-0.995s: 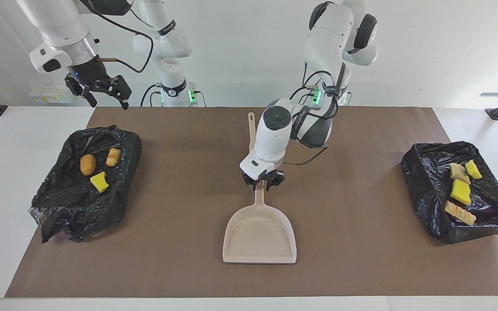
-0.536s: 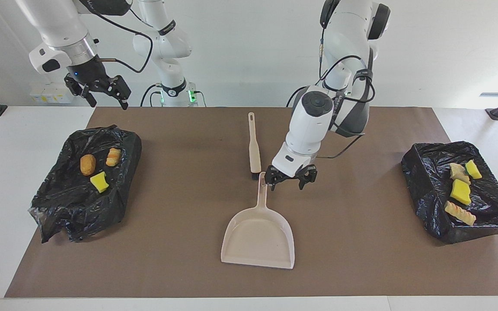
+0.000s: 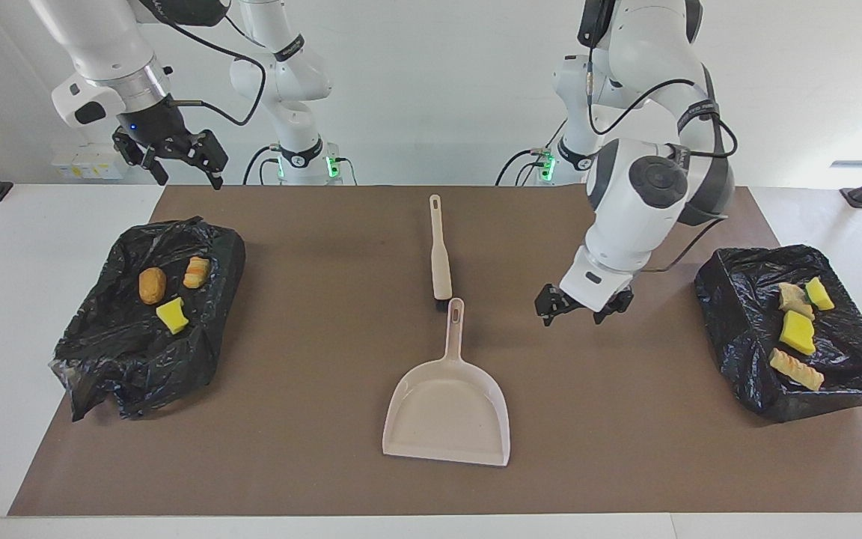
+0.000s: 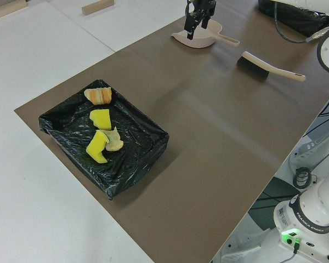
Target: Sweep and dump trash in bin
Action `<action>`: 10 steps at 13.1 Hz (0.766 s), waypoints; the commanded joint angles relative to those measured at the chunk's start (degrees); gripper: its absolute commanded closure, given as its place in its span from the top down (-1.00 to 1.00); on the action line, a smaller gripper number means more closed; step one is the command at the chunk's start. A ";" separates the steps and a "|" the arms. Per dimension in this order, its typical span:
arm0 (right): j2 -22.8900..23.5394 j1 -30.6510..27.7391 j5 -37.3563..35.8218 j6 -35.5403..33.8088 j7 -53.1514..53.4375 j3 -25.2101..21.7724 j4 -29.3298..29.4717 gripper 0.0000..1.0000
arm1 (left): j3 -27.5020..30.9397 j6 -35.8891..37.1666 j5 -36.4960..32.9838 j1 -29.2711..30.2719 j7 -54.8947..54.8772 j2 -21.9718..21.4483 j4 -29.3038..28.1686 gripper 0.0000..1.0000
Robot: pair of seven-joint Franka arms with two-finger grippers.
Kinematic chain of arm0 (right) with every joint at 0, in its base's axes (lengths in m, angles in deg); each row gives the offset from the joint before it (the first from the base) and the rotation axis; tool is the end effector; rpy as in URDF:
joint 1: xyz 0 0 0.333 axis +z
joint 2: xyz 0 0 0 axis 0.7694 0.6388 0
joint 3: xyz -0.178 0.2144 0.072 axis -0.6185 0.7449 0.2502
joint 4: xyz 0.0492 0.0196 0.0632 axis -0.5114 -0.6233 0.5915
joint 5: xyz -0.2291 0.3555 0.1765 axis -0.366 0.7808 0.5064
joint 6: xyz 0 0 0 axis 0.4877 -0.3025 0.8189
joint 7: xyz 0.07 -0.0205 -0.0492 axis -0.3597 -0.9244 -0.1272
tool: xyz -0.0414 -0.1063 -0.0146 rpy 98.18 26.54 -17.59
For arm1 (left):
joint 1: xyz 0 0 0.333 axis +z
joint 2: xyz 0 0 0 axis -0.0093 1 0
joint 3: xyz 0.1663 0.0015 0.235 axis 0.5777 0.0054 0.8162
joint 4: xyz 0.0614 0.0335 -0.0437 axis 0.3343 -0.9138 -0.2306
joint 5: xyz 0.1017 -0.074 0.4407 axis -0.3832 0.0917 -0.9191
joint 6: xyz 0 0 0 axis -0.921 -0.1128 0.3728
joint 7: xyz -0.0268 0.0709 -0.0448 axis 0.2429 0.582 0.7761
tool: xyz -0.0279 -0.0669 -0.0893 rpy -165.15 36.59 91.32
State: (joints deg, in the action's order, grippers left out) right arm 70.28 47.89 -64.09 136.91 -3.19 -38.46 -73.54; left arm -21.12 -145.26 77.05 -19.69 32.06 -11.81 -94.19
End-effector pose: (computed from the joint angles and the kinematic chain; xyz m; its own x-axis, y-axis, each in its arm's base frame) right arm 0.5897 -0.0317 0.5993 0.9910 -0.1315 -0.0246 -0.1318 -0.9912 -0.0144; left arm 0.7022 -0.2221 0.4220 0.9998 -0.0201 -0.0085 -0.0197 -0.9986 0.0497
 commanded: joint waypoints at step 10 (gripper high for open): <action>-1.27 -0.58 0.73 -0.43 -0.35 0.01 -1.35 1.00 | -0.39 10.77 -0.61 13.09 -16.41 -20.22 -11.81 1.00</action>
State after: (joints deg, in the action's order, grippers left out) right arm 70.24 47.79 -64.09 136.88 -3.19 -38.53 -73.62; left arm -21.08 -133.90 76.95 -7.84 20.31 -25.64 -98.97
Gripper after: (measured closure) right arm 0.000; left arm 0.000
